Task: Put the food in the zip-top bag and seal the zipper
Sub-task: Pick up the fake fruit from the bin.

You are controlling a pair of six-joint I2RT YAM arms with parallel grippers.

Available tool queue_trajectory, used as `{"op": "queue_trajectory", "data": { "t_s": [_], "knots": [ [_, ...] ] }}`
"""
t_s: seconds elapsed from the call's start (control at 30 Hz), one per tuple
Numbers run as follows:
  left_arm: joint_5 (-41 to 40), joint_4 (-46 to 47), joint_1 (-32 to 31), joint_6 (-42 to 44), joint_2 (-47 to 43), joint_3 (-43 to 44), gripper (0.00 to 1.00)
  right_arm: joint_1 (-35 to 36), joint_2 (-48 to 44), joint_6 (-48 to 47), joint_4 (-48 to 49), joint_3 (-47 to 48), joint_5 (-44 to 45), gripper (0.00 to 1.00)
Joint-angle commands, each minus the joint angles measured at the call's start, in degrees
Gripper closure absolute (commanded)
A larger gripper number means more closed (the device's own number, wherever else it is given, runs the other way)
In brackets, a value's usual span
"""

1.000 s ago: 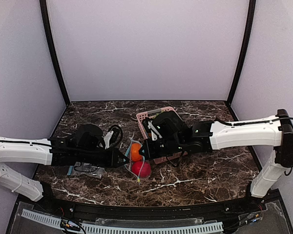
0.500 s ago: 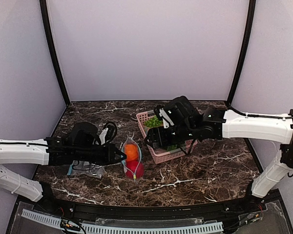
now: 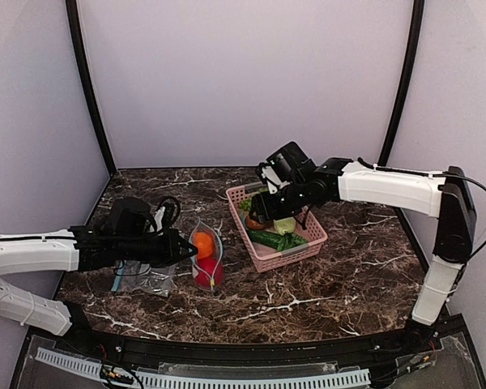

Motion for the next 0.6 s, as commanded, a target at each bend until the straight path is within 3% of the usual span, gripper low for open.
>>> {"op": "queue_trajectory", "data": {
  "t_s": [0.0, 0.5, 0.57],
  "knots": [
    [1.6, 0.7, 1.1, -0.3, -1.4, -1.1, 0.99, 0.1, 5.5, -3.1, -0.1, 4.5, -3.9, 0.37],
    [2.1, 0.0, 2.0, -0.5, -2.6, -2.3, 0.99, 1.3, 16.5, -6.2, 2.9, 9.6, -9.5, 0.60],
    [2.0, -0.2, 2.0, -0.5, -2.9, -2.4, 0.99, 1.3, 17.8, -6.7, 2.5, 10.6, -9.2, 0.67]
  ]
}}
